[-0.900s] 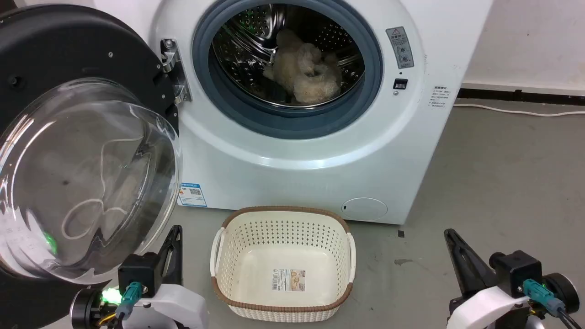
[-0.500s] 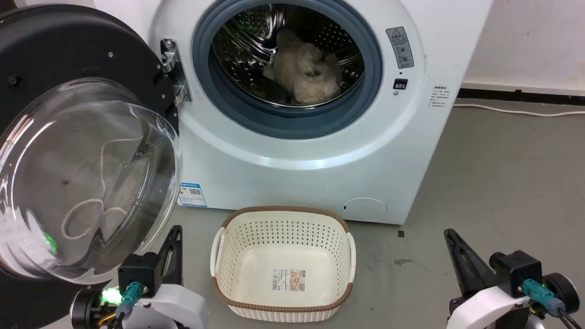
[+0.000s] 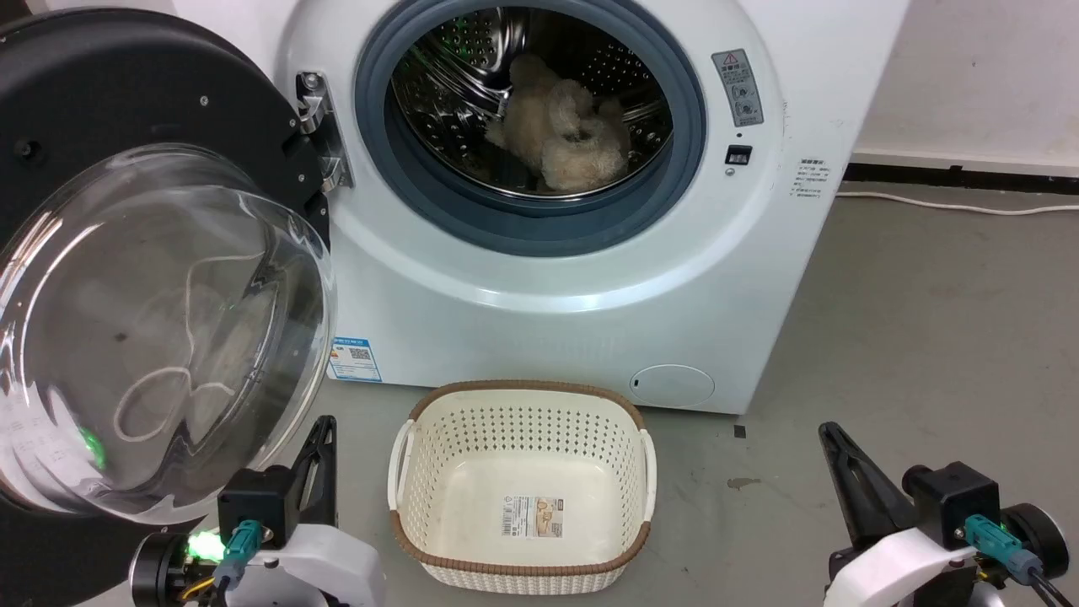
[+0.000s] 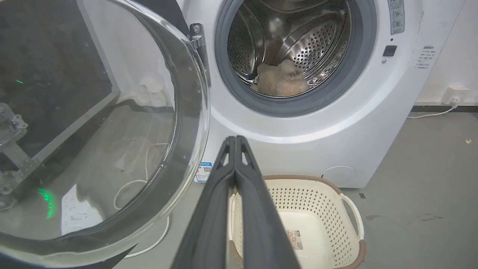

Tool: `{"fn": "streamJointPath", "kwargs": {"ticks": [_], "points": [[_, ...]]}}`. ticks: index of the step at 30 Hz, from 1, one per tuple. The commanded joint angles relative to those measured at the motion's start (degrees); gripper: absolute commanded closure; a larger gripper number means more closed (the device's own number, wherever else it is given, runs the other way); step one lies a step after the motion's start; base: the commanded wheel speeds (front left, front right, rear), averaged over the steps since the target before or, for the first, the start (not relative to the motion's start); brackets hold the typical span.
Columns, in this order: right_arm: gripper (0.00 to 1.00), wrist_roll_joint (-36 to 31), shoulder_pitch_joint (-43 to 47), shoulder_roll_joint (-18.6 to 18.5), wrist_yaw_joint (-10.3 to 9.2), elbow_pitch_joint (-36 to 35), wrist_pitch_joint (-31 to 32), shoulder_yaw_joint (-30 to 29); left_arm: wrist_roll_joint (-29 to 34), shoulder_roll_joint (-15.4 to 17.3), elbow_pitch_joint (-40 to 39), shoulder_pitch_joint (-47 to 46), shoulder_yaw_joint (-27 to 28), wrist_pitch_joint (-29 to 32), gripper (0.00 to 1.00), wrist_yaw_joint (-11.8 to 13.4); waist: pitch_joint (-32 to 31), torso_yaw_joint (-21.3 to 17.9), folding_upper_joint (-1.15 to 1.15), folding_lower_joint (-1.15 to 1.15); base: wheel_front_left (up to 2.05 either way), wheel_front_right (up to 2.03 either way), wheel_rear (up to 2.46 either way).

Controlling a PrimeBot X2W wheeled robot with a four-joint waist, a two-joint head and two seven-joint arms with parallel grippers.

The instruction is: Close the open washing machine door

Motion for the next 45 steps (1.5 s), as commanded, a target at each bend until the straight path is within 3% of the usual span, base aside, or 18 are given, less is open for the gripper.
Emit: {"fn": "streamJointPath", "kwargs": {"ticks": [1,6,7,23,45], "points": [[1.0,-0.3,-0.7,0.3,0.05,-0.3,0.0,0.0,0.1,0.0,-0.2,0.2,0.0,0.0,1.0,0.1,0.0,0.0,0.0,0.0,0.0,0.0,0.0],[1.0,-0.3,-0.7,0.3,0.05,-0.3,0.0,0.0,0.1,0.0,-0.2,0.2,0.0,0.0,1.0,0.1,0.0,0.0,0.0,0.0,0.0,0.0,0.0],[0.0,0.0,0.0,0.0,0.0,0.0,0.0,0.0,0.0,0.0,0.0,0.0,0.0,0.0,0.0,0.0,0.0,0.0,0.0,0.0,0.0,0.0,0.0],[0.0,1.1,0.5,-0.4,0.01,0.0,-1.9,-0.5,0.1,0.2,0.0,0.0,-1.6,-1.9,0.0,0.4,-0.2,1.0,0.0,0.0,0.0,0.0,0.0],[0.0,1.8,0.1,-1.2,0.01,1.3,-4.5,2.2,0.1,1.5,-1.1,0.8,-3.5,-4.5,0.0,1.9,-0.5,8.7,0.0,0.0,0.0,0.0,0.0]]}}
